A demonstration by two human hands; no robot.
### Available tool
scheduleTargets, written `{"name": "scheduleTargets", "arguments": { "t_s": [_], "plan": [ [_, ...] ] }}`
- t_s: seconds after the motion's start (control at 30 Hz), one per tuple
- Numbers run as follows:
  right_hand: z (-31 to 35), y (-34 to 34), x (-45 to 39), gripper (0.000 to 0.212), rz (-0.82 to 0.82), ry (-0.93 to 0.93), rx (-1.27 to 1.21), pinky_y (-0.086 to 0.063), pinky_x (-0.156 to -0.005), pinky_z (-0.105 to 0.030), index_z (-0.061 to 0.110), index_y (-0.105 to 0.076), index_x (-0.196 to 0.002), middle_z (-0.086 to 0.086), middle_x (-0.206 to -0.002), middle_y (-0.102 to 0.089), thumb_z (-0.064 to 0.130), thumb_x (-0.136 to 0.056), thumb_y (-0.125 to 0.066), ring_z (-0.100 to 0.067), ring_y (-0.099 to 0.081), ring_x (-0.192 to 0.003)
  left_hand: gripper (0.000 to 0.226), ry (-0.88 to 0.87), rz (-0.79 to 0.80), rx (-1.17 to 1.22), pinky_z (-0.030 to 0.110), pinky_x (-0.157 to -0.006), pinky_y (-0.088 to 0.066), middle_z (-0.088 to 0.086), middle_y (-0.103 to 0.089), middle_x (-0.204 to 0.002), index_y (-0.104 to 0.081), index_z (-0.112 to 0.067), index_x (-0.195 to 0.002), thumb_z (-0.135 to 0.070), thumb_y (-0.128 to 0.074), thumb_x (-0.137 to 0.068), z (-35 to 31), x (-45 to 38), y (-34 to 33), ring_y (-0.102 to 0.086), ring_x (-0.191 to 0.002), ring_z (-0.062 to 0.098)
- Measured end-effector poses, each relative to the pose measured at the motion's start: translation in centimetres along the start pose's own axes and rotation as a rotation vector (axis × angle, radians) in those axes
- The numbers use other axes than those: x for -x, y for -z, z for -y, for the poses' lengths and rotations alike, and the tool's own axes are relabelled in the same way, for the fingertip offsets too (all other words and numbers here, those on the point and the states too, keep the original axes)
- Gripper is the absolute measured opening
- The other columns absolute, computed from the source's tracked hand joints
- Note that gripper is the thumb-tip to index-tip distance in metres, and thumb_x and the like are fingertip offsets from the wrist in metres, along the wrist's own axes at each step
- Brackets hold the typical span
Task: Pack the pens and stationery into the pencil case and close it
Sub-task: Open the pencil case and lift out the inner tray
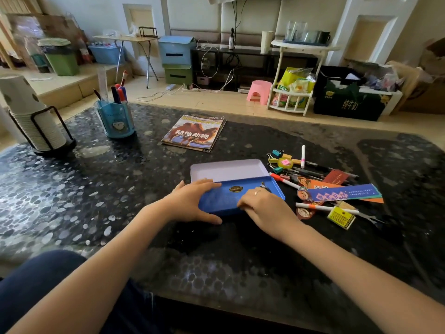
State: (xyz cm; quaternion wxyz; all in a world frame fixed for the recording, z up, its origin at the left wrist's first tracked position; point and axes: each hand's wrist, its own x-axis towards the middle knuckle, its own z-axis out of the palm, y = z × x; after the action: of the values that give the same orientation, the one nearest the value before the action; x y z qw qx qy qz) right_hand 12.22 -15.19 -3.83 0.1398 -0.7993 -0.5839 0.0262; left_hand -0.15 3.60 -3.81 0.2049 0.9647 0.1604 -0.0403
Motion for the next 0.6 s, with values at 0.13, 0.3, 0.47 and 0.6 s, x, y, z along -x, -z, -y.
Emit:
{"name": "scheduleTargets", "arguments": {
  "t_s": [0.13,0.3,0.47,0.6],
  "plan": [
    [0.6,-0.3,-2.2,0.013,-0.017,-0.018,0.041,-0.048,-0.085,-0.034,0.016,-0.058,-0.103,-0.003,-0.109,-0.06,0.019,-0.096,-0.047,-0.018,-0.052,-0.104,0.103,0.036,-0.138,0.072,0.039,-0.115,-0.025,-0.003,-0.022,-0.154,-0.016,-0.027,-0.148,-0.044,-0.078,-0.068,0.9,-0.5,-0.6,-0.025,-0.14,0.02],
    [0.7,-0.4,-3.0,0.009,-0.036,-0.046,0.063,-0.049,-0.085,-0.036,0.016,-0.055,-0.101,-0.004,-0.105,-0.058,0.019,-0.095,-0.049,-0.018,-0.052,-0.101,0.107,0.073,-0.199,0.14,0.039,-0.112,-0.027,0.001,-0.021,-0.154,-0.015,-0.025,-0.149,-0.043,-0.081,-0.066,1.2,-1.0,-0.9,-0.023,-0.14,0.023],
    [0.5,0.1,-3.5,0.01,0.007,-0.058,0.063,-0.047,-0.084,-0.034,0.015,-0.056,-0.1,-0.004,-0.107,-0.058,0.02,-0.092,-0.056,-0.019,-0.052,-0.103,0.119,0.109,-0.27,0.279,0.04,-0.109,-0.031,0.004,-0.022,-0.149,-0.012,-0.029,-0.148,-0.04,-0.087,-0.057,1.7,-1.1,-1.1,-0.029,-0.136,0.022],
    [0.0,0.8,-4.1,0.006,0.002,-0.13,-0.184,-0.047,-0.079,-0.031,0.016,-0.06,-0.083,0.003,-0.093,-0.056,0.016,-0.085,-0.065,-0.014,-0.055,-0.092,0.12,0.108,-0.31,0.327,0.036,-0.109,-0.029,0.005,-0.026,-0.146,-0.014,-0.028,-0.148,-0.035,-0.089,-0.054,1.9,-1.3,-1.3,-0.029,-0.135,0.021]
  ]
}}
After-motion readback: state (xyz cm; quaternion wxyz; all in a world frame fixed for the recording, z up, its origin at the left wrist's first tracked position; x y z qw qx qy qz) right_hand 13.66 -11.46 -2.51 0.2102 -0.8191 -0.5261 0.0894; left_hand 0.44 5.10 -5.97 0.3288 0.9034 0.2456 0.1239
